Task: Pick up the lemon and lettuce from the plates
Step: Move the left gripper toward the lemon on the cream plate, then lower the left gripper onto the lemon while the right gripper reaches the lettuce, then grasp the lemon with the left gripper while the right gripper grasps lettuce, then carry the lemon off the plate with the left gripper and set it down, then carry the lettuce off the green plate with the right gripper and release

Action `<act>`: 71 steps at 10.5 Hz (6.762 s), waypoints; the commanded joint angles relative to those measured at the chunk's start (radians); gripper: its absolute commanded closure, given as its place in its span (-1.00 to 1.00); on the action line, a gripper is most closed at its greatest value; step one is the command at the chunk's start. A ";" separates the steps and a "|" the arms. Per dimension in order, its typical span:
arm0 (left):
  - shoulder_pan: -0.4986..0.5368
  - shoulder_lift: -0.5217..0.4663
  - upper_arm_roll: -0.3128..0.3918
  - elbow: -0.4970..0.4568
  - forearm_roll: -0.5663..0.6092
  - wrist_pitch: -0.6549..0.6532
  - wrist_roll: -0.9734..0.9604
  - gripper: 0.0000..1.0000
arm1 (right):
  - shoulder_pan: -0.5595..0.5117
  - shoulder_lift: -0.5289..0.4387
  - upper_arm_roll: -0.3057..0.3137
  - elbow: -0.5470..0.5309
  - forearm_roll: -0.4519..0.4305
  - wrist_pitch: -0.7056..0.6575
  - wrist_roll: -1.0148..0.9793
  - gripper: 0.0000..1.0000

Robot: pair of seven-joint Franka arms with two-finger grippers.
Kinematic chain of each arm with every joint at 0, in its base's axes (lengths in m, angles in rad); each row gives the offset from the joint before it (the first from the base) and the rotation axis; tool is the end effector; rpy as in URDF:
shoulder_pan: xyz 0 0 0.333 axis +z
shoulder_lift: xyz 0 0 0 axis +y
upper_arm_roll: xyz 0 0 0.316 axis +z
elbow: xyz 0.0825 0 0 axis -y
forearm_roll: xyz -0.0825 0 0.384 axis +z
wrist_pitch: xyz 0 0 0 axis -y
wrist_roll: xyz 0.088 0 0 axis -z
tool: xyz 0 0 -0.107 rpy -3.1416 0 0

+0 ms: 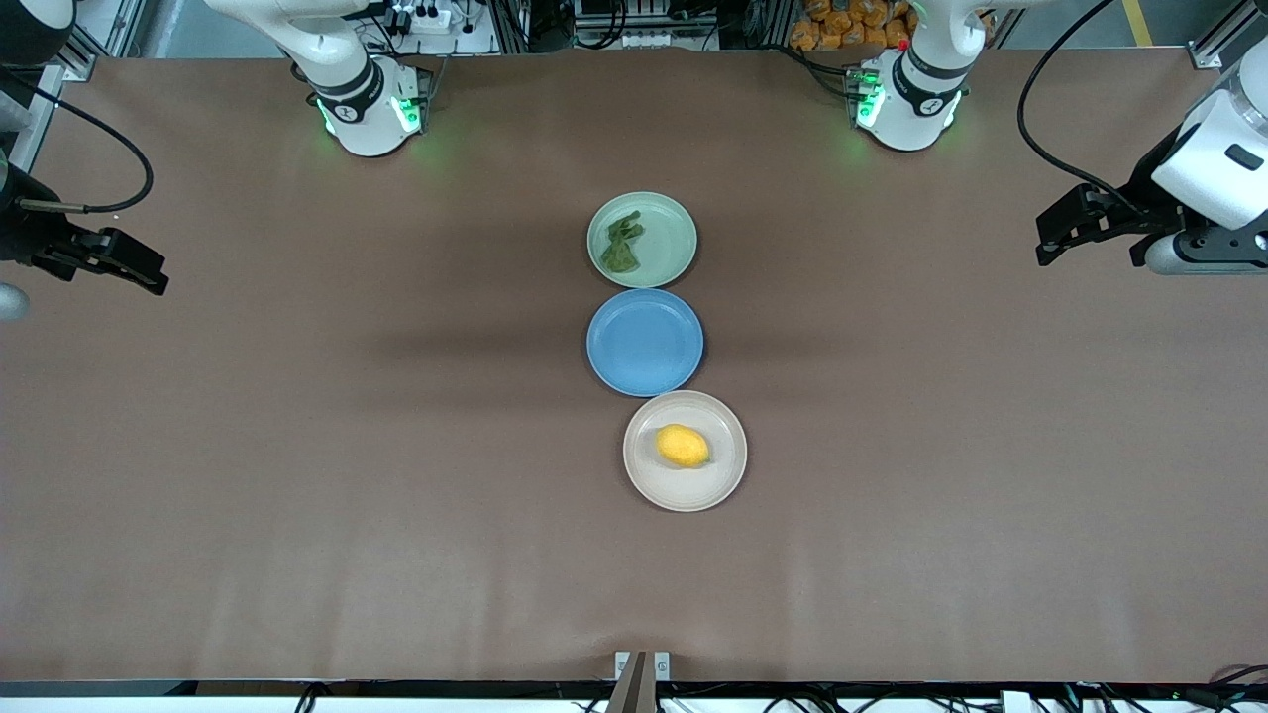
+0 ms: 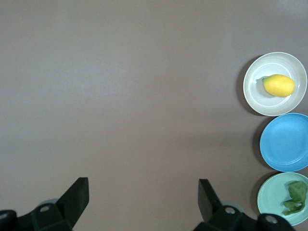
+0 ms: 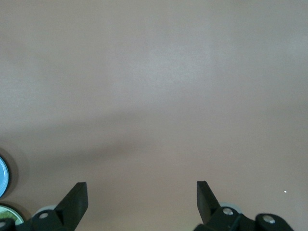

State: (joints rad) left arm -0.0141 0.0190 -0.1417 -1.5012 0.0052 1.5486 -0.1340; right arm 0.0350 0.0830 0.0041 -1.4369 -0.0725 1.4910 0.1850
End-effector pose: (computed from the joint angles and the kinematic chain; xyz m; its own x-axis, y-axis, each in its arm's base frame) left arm 0.5522 -0.0853 0.6448 0.9994 -0.0215 0.0287 -0.0216 -0.9998 0.0013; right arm 0.5725 0.0140 0.6338 0.9885 -0.1506 -0.0150 -0.1491 -0.9859 0.0761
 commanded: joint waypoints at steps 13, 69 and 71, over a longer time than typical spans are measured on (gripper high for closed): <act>-0.206 0.266 -0.032 -0.001 -0.113 0.341 -0.322 -1.00 | -0.007 -0.017 0.109 -0.020 0.036 0.000 0.088 -1.00; 0.057 0.201 -0.024 0.081 0.090 0.124 -0.038 -1.00 | 0.040 0.225 0.266 -0.444 -0.007 0.451 0.096 1.00; 0.056 0.150 -0.032 0.079 0.085 0.075 -0.038 -1.00 | 0.036 0.230 0.174 -0.457 -0.010 0.453 -0.022 0.99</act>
State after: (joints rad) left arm 0.0430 0.2082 -0.1666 -1.4004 0.0718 1.6494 -0.1695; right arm 0.0777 0.3273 0.2213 -1.8754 -0.1034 1.9478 0.2380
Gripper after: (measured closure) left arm 0.000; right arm 0.978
